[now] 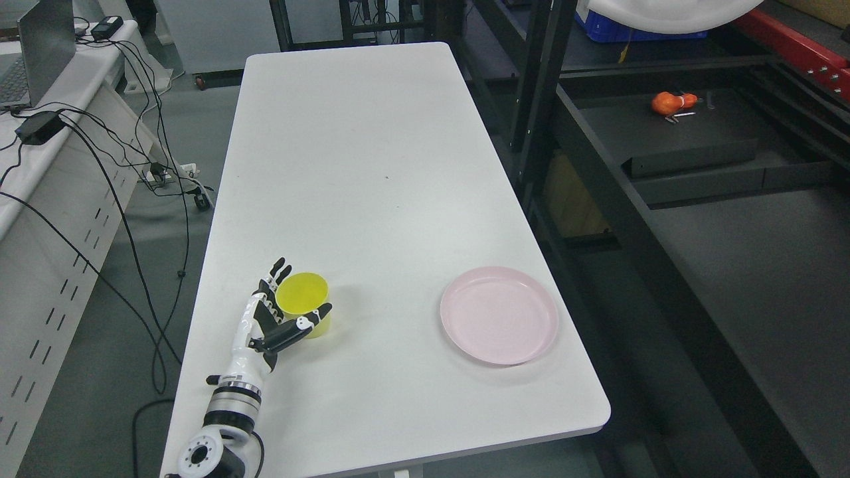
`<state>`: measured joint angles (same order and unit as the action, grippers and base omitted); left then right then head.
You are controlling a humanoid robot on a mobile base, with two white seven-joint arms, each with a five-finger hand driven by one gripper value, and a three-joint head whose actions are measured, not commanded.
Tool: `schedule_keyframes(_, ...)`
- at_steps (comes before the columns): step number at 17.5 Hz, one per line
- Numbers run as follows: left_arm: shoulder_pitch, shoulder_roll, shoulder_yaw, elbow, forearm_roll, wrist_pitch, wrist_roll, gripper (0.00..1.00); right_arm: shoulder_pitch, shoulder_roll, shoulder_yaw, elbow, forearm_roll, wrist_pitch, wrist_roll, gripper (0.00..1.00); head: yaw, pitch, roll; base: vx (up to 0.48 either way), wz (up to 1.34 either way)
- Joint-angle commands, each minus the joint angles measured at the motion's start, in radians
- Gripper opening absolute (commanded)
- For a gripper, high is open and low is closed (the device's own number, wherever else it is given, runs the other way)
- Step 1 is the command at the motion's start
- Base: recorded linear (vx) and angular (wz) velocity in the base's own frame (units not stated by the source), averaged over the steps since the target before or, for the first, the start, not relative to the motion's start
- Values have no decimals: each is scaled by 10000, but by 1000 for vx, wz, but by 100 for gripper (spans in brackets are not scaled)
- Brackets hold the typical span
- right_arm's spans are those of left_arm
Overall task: Place yellow IKEA cup on middle right shelf
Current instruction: 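Close the left hand around the yellow cup and lift it, then hold the cup in the left hand while turning toward the shelves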
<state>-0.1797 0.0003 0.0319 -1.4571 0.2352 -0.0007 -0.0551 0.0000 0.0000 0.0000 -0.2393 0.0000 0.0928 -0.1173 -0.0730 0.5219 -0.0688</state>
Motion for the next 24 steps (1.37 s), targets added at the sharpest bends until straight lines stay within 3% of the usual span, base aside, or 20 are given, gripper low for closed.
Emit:
schedule_keyframes(1, -166, 172, -272, 842, -21, 7, -305, 91, 138, -175, 169, 0, -246, 8, 8, 99, 0, 0, 0, 0, 0)
schedule_keyframes(3, -166, 172, -181, 919, 10, -54, -477, 74, 138, -175, 169, 0, -246, 8, 8, 99, 0, 0, 0, 0, 0)
schedule_keyframes(5, -166, 172, 63, 919, 132, -237, -477, 50, 138, -175, 169, 0, -246, 8, 8, 99, 0, 0, 0, 0, 0)
schedule_keyframes(8, -59, 172, 280, 675, 1034, -1522, -462, 10, 138, -175, 169, 0, -246, 8, 8, 99, 0, 0, 0, 0, 0)
schedule_keyframes(9, 2, 172, 325, 355, 1296, -1724, -461, 3, 138, -175, 169, 0, -246, 8, 8, 99, 0, 0, 0, 0, 0)
schedule_keyframes(15, 769, 172, 647, -2361, 2250, -2491, -507, 0, 138, -175, 169, 0, -246, 8, 8, 99, 0, 0, 0, -8, -1)
schedule_keyframes(24, 923, 172, 663, -2671, 2234, -2524, -646, 1, 138, -175, 169, 0, -246, 8, 8, 99, 0, 0, 0, -132, -40)
